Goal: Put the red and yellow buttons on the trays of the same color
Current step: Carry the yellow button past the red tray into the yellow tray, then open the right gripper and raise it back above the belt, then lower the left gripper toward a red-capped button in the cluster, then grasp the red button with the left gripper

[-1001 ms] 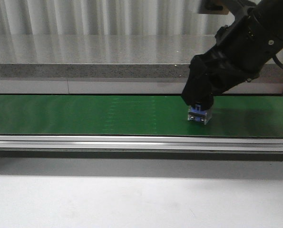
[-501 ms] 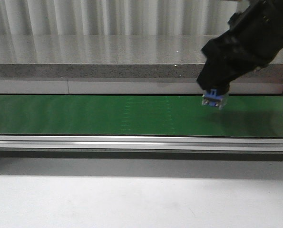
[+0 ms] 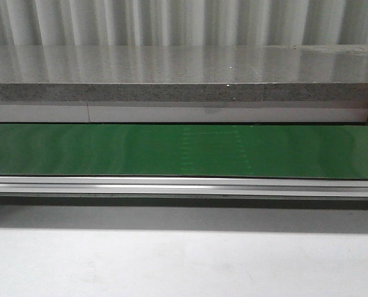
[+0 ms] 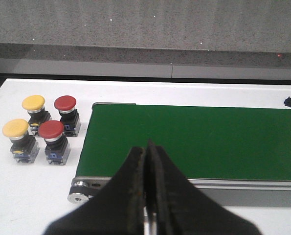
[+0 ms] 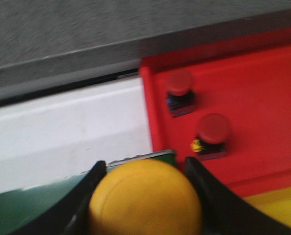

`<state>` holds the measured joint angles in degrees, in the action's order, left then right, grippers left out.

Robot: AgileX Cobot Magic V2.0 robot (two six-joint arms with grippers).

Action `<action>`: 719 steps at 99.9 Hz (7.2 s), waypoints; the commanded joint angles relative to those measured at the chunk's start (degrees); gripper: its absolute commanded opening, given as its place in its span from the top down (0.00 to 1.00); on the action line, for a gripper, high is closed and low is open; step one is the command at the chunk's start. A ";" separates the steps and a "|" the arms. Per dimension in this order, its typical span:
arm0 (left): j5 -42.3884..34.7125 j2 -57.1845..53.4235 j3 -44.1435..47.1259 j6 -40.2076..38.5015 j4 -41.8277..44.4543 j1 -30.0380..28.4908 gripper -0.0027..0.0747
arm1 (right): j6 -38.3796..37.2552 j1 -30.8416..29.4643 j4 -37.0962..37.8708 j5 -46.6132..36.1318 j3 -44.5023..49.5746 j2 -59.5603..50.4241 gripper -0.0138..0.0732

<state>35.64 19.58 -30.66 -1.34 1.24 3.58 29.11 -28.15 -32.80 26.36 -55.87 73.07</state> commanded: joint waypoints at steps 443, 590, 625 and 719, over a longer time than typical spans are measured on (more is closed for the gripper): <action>-4.67 0.30 -1.63 -0.08 -0.52 0.41 0.93 | -3.09 20.23 1.66 1.01 18.74 -36.30 0.92; -11.63 57.77 -23.11 -26.24 5.20 -18.81 0.21 | -3.09 20.23 1.66 1.25 18.74 -36.30 0.92; -15.22 68.80 -26.62 -26.24 4.80 -19.92 0.21 | -3.09 20.23 1.66 1.25 18.74 -36.30 0.92; -13.86 78.32 -31.40 -25.39 4.74 -19.92 0.90 | -3.09 20.23 1.66 1.29 18.74 -36.30 0.92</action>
<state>23.06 101.52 -60.41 -26.78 5.85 -16.26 25.57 -7.97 -30.37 30.75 -35.67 36.93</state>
